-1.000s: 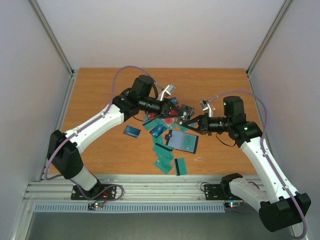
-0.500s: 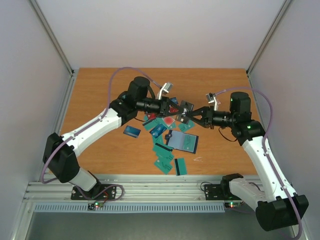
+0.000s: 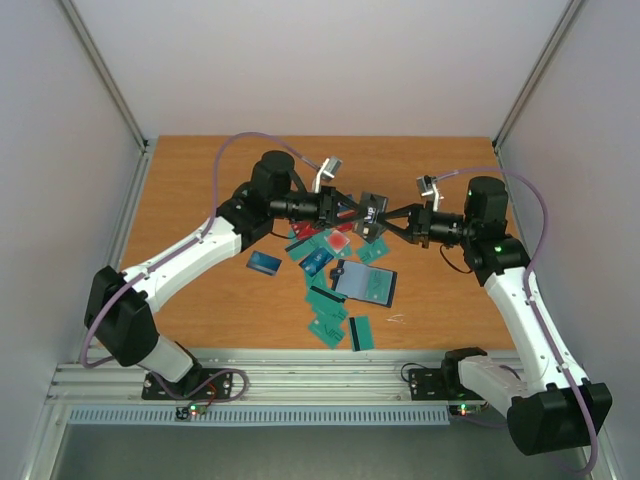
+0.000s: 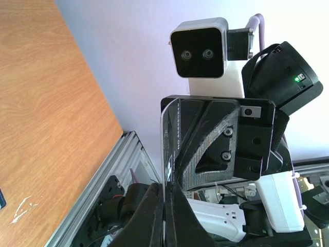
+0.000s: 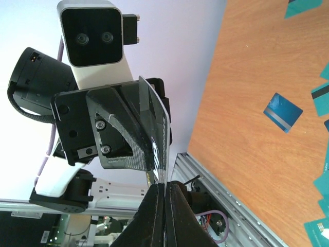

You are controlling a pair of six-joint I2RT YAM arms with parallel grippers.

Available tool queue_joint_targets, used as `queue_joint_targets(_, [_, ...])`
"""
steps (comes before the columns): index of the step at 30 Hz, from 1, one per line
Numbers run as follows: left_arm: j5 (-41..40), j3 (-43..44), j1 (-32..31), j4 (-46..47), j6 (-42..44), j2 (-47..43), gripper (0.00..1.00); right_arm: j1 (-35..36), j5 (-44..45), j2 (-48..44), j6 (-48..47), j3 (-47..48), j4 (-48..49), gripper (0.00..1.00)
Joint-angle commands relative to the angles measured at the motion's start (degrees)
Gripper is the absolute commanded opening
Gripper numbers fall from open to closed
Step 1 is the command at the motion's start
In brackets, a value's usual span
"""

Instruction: Put the credit cards into the card holder

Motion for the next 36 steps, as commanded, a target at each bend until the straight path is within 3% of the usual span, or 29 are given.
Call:
queue_joint_targets(1, [1.1,-1.1,-0.3,3.5,-0.5,1.2,0.00,0.0,-1.5,0.1,1.2,0.7,4.0,0.01])
queue_joint_targets(4, [1.2,-1.4,-0.3,2.9,-0.5,2.3,0.06,0.0,-0.2,0.3,-0.4,0.8,1.3,0.01])
queue_joint_targets(8, [-2.3,-0.9,-0.4,-5.8,4.5,2.9,0.41,-0.1,7.3,0.6,-8.8,1.8,-13.0,0.01])
queue_joint_targets(11, [-7.0,1.2,-0.3,-18.3,11.3,4.7,0.51,-0.2,14.5,0.3,-13.6,0.1,-21.3,0.01])
queue_joint_targets(15, [-11.5,2.8,-0.3,-28.3,20.6,8.4,0.49,-0.2,20.3,0.3,-15.1,-5.4,-23.6,0.01])
queue_joint_targets(20, [-15.1,4.6,-0.6,-34.4,26.9,13.8,0.37,-0.2,24.6,0.2,-13.8,-14.2,-19.6,0.01])
queue_joint_targets(36, [-24.2,17.9,-3.9,-44.8,33.7,31.4,0.21,-0.1,23.6,14.4,-17.9,-18.9,-8.9,0.01])
